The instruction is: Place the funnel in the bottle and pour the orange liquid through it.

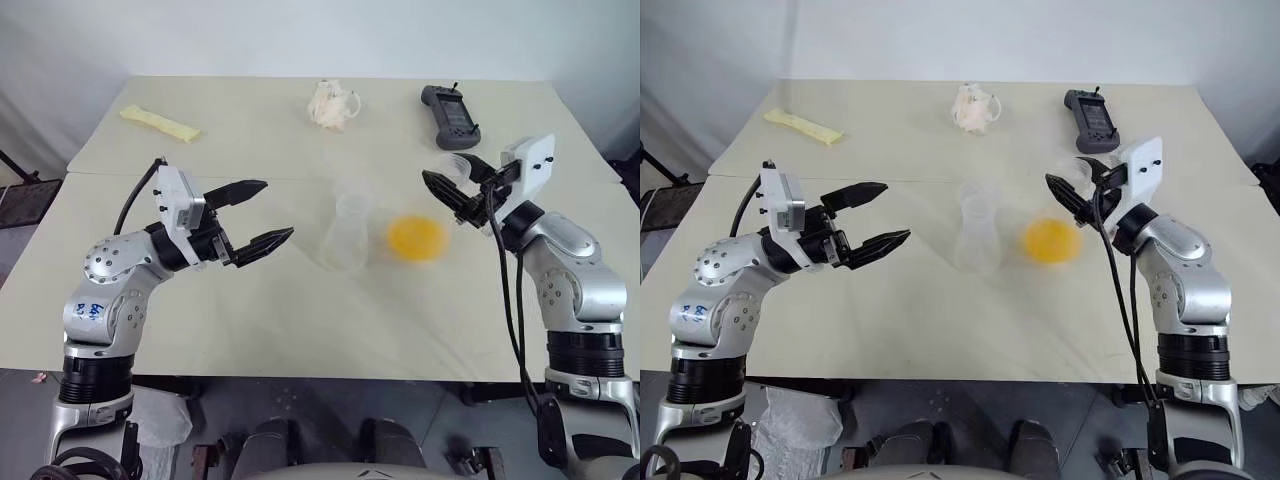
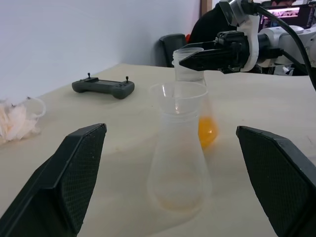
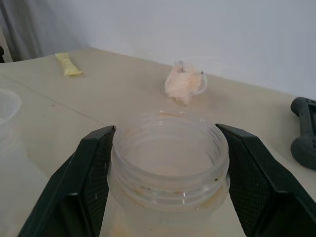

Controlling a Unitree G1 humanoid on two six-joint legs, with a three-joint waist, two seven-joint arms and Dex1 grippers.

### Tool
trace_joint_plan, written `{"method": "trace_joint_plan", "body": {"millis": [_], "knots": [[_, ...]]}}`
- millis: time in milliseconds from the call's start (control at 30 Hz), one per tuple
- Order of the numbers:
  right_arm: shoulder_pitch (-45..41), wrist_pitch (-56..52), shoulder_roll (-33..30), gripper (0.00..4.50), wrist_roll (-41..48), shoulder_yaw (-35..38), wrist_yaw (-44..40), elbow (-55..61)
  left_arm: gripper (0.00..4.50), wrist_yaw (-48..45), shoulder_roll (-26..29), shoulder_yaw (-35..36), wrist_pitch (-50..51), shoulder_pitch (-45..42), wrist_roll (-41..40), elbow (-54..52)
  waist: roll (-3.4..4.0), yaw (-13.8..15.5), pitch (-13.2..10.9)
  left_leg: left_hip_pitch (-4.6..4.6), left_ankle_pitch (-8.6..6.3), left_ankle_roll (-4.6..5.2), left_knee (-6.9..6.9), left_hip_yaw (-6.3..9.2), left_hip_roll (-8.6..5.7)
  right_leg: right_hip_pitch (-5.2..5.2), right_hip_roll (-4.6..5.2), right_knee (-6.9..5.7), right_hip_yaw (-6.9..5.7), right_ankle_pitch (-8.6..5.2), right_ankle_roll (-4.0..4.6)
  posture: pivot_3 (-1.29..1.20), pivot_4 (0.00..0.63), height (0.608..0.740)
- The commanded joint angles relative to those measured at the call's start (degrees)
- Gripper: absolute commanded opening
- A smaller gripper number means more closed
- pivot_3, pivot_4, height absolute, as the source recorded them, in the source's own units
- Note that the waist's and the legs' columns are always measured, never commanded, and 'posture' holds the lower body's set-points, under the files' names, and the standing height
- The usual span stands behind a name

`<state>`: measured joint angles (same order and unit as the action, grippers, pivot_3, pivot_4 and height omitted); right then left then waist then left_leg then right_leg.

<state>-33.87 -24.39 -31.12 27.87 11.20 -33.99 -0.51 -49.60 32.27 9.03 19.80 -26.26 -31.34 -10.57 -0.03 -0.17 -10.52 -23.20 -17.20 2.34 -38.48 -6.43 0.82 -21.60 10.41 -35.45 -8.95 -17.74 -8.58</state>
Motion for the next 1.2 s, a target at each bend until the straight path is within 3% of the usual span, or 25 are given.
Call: {"method": "trace_joint_plan", "body": {"millis": [33,167,833,933,1033,1200], "knots": [[-1.2,-2.5,0.2,3.16,2.2,1.6,-0.3,-0.3,4.5,0.3,0.0,0.6,-0.4,-0.4,-1.1,-2.3,0.0,0.0,0.0,0.0,0.0,0.0,0.0,0.0,0.0,0.0,0.0,0.0,0.0,0.0,0.0,0.0,0.15,0.74],[-1.2,-3.0,0.2,4.46,2.2,1.5,-0.7,0.2,4.5,0.4,0.0,0.7,-0.5,-0.4,-1.0,-2.3,0.0,0.0,0.0,0.01,0.0,0.0,0.02,0.0,0.0,0.0,-0.01,0.01,0.0,0.0,0.0,0.0,0.15,0.74],[-0.7,-4.4,-1.2,4.46,0.8,1.3,-1.3,0.3,4.5,0.3,0.1,0.8,-1.0,-0.7,-0.8,-2.0,0.0,0.0,0.0,0.0,0.0,0.0,0.04,-0.01,0.0,0.0,0.0,0.03,0.0,0.0,0.0,0.0,0.15,0.74],[-0.7,-5.1,-1.0,3.85,1.1,1.5,-1.1,0.4,4.5,0.4,0.2,0.8,-1.0,-0.7,-0.7,-2.0,0.0,0.0,0.0,0.0,0.0,0.0,0.05,-0.01,0.0,0.0,0.0,0.04,0.0,0.0,0.0,0.0,0.15,0.74],[-0.5,-5.8,-1.1,2.85,1.2,1.1,-1.7,0.8,4.5,0.5,0.2,0.9,-1.1,-0.7,-0.7,-2.1,0.0,0.0,0.0,0.0,0.0,0.0,0.05,-0.01,0.0,0.0,0.0,0.04,0.0,0.0,0.0,0.0,0.15,0.74],[-0.8,-4.7,-1.3,2.82,1.1,1.1,-2.7,2.4,4.5,0.6,0.2,1.1,-1.0,-0.7,-0.8,-2.1,0.0,0.0,0.0,0.0,0.0,0.0,0.06,-0.01,0.0,0.0,0.0,0.05,0.0,0.0,0.0,0.0,0.15,0.74]]}}
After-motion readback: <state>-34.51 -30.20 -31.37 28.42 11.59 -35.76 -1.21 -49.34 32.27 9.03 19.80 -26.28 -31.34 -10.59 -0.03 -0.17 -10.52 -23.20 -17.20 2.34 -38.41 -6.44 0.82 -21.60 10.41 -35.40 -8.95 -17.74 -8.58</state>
